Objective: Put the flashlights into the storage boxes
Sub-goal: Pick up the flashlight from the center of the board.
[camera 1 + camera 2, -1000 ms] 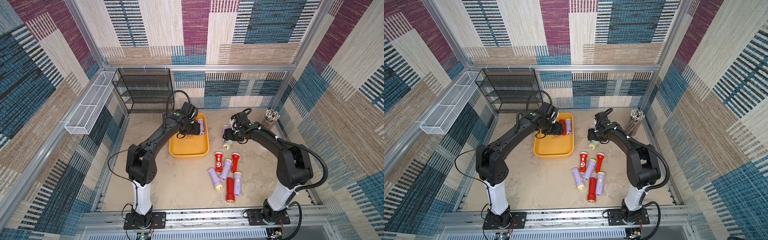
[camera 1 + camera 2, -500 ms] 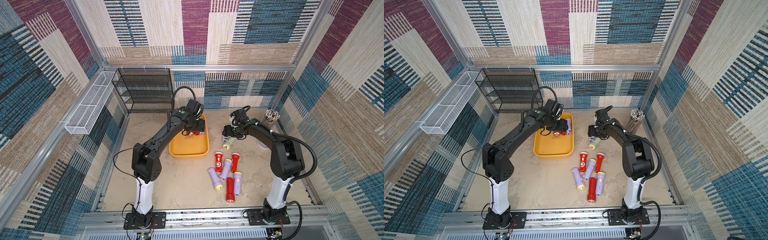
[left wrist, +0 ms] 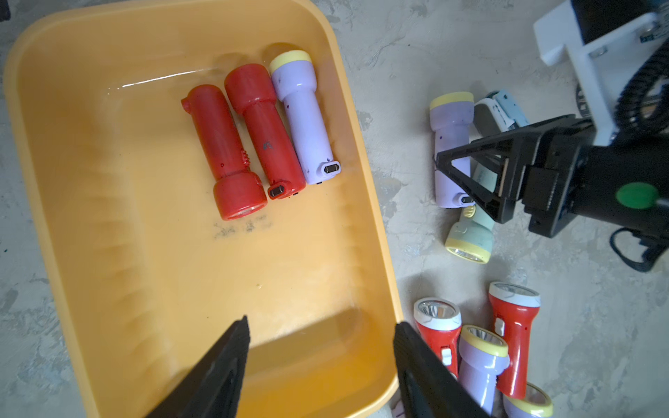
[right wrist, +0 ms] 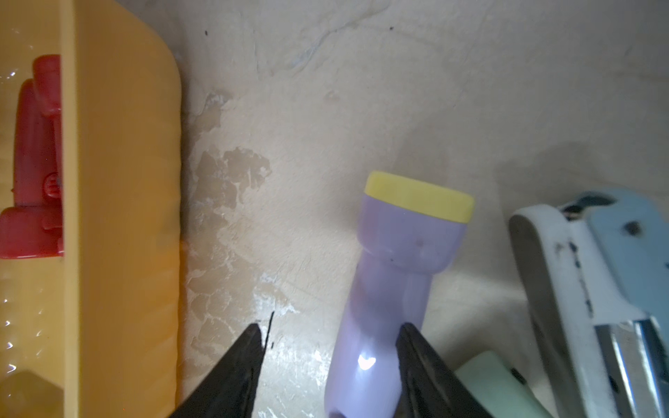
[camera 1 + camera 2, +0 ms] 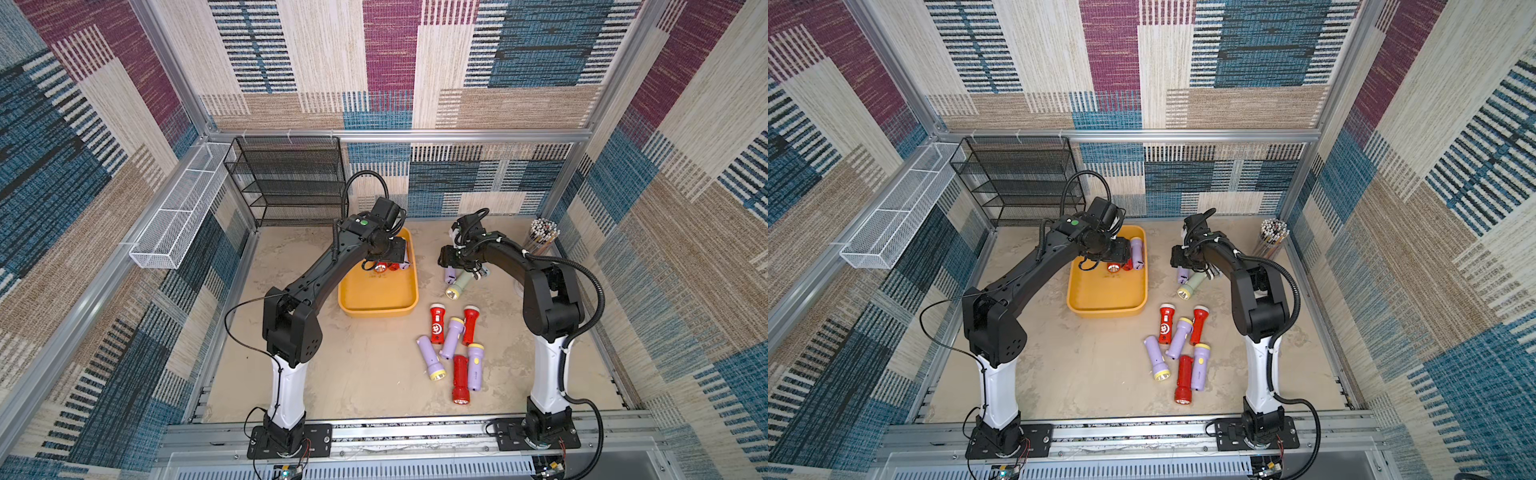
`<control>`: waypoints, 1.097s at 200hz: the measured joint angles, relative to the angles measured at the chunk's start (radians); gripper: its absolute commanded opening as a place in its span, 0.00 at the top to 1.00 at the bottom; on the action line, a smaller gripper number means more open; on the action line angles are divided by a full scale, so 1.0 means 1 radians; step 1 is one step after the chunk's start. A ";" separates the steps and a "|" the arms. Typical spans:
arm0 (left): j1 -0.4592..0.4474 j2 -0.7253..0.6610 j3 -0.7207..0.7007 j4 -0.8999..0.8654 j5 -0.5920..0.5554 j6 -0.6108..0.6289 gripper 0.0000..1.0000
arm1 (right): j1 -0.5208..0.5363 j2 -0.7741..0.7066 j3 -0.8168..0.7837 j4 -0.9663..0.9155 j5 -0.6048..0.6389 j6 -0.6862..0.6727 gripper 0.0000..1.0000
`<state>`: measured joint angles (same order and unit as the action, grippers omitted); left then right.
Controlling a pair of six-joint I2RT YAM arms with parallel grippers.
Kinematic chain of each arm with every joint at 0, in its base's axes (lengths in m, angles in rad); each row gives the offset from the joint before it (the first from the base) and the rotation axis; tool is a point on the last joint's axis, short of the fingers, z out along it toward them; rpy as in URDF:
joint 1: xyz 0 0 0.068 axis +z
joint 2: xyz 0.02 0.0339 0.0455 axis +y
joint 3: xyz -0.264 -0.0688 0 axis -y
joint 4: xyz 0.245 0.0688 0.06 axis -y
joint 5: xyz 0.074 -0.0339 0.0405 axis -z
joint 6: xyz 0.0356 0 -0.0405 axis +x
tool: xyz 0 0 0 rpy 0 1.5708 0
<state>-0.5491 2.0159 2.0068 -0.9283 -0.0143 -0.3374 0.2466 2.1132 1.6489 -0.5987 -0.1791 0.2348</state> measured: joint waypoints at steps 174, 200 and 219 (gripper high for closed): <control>0.072 -0.039 -0.042 -0.026 -0.034 0.114 0.30 | 0.000 0.137 0.116 -0.059 0.016 0.057 0.62; 0.085 -0.043 -0.045 -0.026 -0.034 0.121 0.30 | 0.000 0.138 0.138 -0.093 0.037 0.067 0.64; 0.091 -0.048 -0.047 -0.027 -0.032 0.124 0.30 | 0.000 0.138 0.170 -0.117 0.041 0.071 0.64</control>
<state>-0.4580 1.9682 1.9598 -0.9550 -0.0467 -0.2138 0.2466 2.2517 1.8191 -0.7162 -0.1379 0.3054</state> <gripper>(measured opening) 0.699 0.400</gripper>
